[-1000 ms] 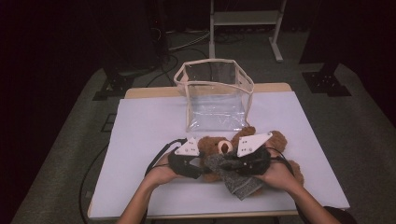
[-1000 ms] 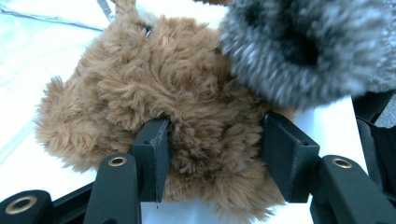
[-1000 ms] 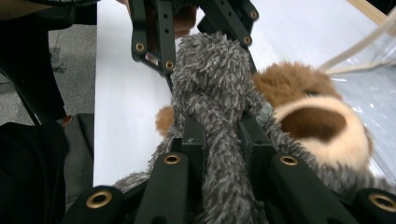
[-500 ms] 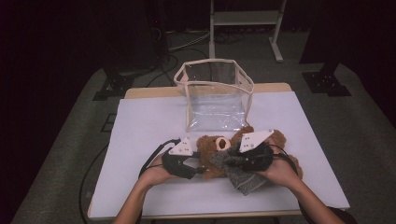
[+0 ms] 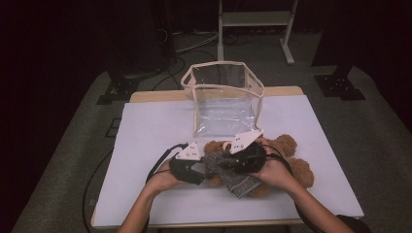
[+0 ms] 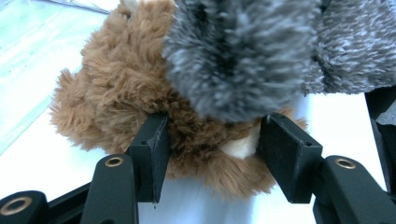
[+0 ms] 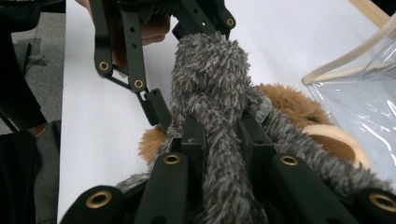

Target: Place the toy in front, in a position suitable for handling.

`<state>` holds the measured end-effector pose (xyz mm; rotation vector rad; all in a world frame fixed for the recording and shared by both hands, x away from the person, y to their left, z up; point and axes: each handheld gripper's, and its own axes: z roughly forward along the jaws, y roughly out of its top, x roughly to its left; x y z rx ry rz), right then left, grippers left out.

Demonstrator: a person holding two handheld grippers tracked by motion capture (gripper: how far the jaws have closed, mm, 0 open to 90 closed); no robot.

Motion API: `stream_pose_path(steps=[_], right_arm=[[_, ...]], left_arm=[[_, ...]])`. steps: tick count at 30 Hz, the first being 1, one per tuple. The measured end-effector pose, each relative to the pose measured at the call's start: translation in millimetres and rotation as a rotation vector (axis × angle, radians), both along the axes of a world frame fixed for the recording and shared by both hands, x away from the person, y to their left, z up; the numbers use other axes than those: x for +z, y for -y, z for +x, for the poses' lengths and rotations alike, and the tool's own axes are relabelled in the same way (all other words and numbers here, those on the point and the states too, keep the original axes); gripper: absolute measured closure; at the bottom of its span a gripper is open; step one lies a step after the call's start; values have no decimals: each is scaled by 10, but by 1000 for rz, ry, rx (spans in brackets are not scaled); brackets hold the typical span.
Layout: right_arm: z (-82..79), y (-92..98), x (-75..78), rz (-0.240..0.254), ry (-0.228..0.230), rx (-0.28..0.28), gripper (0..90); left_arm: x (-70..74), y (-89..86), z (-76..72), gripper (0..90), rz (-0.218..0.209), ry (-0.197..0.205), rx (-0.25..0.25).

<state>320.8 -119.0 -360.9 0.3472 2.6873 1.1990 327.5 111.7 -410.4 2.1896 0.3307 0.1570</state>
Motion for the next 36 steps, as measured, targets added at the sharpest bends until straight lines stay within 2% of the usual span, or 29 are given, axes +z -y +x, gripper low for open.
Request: stream_pose_path(steps=[2,9,18,25,29,31,36], right_arm=[[-6,37,-10,5,-10,5,746],[-49,204,24,4,-2,-7,745],[39,-38,90,-13,21,19,743],[118,53,180,16,15,-23,742],[79,52,161,-5,10,-14,744],[59,36,166,-17,20,-8,743],[125,59,275,-5,38,-27,742]], left_arm=[[11,4,-3,435,0,1,-1],[22,33,-5,444,-6,2,-15],[10,47,-10,444,-11,-3,-22],[13,56,-23,443,-6,3,-32],[45,34,-15,436,-14,15,-9],[42,42,-16,437,-14,12,-15],[31,60,-43,439,-4,3,-50]])
